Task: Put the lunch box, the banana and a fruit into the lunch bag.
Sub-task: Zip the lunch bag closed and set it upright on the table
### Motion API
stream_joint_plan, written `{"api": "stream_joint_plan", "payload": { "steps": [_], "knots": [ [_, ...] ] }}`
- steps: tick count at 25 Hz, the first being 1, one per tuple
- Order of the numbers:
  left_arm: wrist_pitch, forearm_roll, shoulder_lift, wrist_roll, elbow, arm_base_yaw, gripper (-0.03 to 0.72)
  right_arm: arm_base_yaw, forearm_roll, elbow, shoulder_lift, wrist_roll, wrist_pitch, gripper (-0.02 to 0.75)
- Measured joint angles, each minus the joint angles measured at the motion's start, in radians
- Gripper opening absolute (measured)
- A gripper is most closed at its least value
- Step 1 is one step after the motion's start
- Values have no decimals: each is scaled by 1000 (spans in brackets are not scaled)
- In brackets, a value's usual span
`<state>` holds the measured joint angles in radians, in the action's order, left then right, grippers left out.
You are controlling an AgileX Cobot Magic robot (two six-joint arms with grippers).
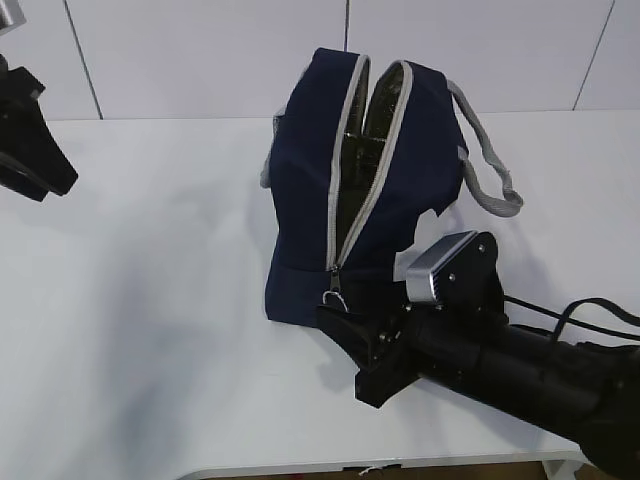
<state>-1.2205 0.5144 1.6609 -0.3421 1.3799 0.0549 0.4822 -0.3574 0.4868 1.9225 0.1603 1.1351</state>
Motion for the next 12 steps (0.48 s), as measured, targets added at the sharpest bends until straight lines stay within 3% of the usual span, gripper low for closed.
{"api": "stream_joint_plan", "payload": {
  "steps": [12],
  "knots": [
    [0, 0, 0, 0, 0, 0, 239, 0, -2, 34, 0, 11, -72, 402]
  ]
}}
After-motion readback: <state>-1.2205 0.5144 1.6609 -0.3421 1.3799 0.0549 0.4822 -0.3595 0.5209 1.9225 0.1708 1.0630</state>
